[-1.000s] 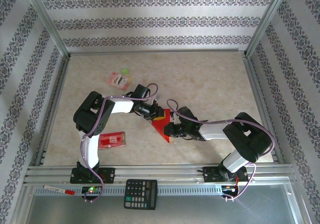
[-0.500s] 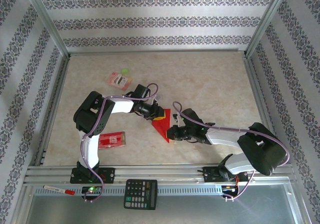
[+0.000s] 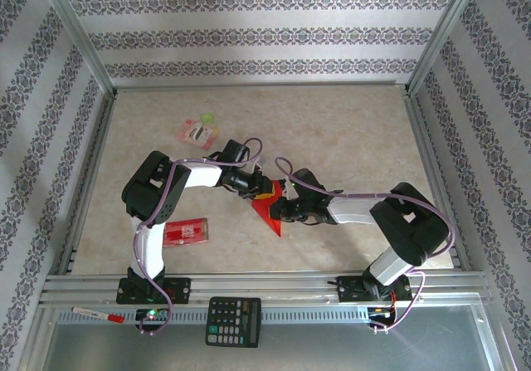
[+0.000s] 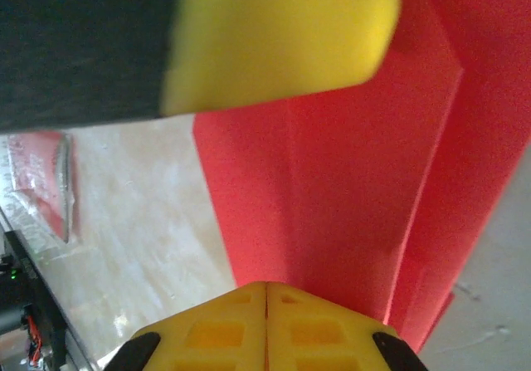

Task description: Fold a paper plane with a square sheet of paper (pick it up from the middle)

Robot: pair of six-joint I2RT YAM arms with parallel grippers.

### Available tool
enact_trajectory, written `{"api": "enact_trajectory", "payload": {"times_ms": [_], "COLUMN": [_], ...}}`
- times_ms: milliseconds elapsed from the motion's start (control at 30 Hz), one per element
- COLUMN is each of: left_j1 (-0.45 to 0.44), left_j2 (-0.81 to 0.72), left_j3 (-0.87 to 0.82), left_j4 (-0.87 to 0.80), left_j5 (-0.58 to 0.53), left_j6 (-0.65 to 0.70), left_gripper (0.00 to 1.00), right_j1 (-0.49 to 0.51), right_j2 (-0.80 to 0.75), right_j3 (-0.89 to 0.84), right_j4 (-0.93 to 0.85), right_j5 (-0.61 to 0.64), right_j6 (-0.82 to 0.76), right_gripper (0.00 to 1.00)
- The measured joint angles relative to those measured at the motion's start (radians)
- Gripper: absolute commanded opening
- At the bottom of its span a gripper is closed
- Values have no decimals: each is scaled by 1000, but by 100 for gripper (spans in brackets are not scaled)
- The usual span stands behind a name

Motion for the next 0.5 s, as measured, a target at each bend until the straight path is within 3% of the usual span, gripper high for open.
{"api": "enact_trajectory", "payload": {"times_ms": [500], "left_j1": [-2], "left_j2": [1], "left_j3": [1], "left_j4": [38], "left_j5": [4], "left_j6": [-77], "left_gripper": [27], "right_j1": [-14], "right_j2": [19], "right_j3": [-90], "right_j4": [171], "right_j5": [-19], "right_j6": [-4], "right_gripper": [6]}}
